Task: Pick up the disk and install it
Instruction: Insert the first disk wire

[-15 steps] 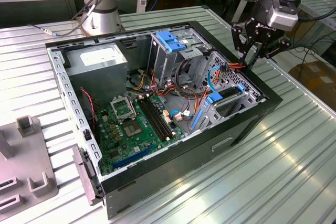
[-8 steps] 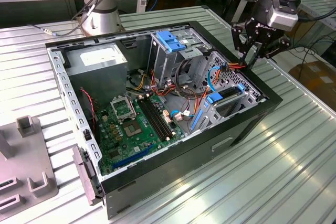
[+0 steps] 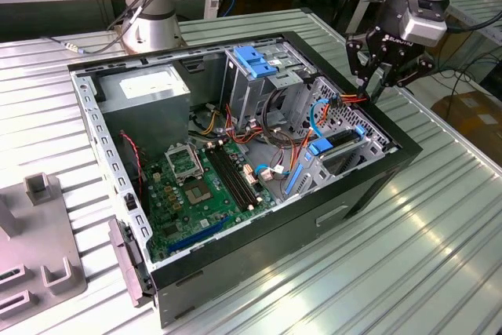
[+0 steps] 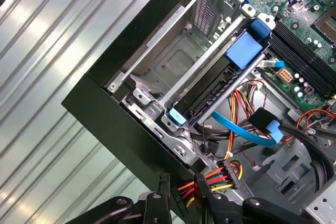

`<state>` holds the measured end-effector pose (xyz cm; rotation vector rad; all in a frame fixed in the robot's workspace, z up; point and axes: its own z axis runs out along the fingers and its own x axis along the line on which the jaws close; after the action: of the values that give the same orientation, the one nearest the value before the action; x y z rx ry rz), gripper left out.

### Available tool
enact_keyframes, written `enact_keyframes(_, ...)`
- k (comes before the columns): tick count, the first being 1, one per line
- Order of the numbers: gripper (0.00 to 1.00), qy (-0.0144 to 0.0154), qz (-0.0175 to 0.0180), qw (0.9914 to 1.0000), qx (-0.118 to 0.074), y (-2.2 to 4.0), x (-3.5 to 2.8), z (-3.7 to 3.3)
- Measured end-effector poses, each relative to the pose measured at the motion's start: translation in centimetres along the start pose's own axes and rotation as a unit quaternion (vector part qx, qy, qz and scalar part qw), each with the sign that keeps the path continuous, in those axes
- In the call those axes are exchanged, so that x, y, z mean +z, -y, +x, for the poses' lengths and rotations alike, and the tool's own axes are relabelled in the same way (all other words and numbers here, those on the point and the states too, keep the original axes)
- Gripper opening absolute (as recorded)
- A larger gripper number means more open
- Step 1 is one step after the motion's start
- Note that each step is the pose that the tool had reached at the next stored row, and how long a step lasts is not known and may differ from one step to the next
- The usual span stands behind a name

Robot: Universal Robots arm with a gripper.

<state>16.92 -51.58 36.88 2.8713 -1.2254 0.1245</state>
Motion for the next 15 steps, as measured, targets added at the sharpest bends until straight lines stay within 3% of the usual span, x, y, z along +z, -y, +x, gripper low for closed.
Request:
enact_keyframes(4,0.32,-0.0003,0.0029,0.99966,-0.026,0.11,0.02,0.10)
enact_keyframes(7,0.32,-0.0009,0.0071,0.99808,-0.061,0.11,0.04,0.10)
enact_keyframes(9,0.32,-0.0016,0.0105,0.99570,-0.092,0.11,0.08,0.10)
enact_keyframes(10,0.32,-0.0015,0.0110,0.99519,-0.097,0.11,0.09,0.10)
enact_keyframes(15,0.32,-0.0016,0.0112,0.99509,-0.098,0.11,0.09,0.10)
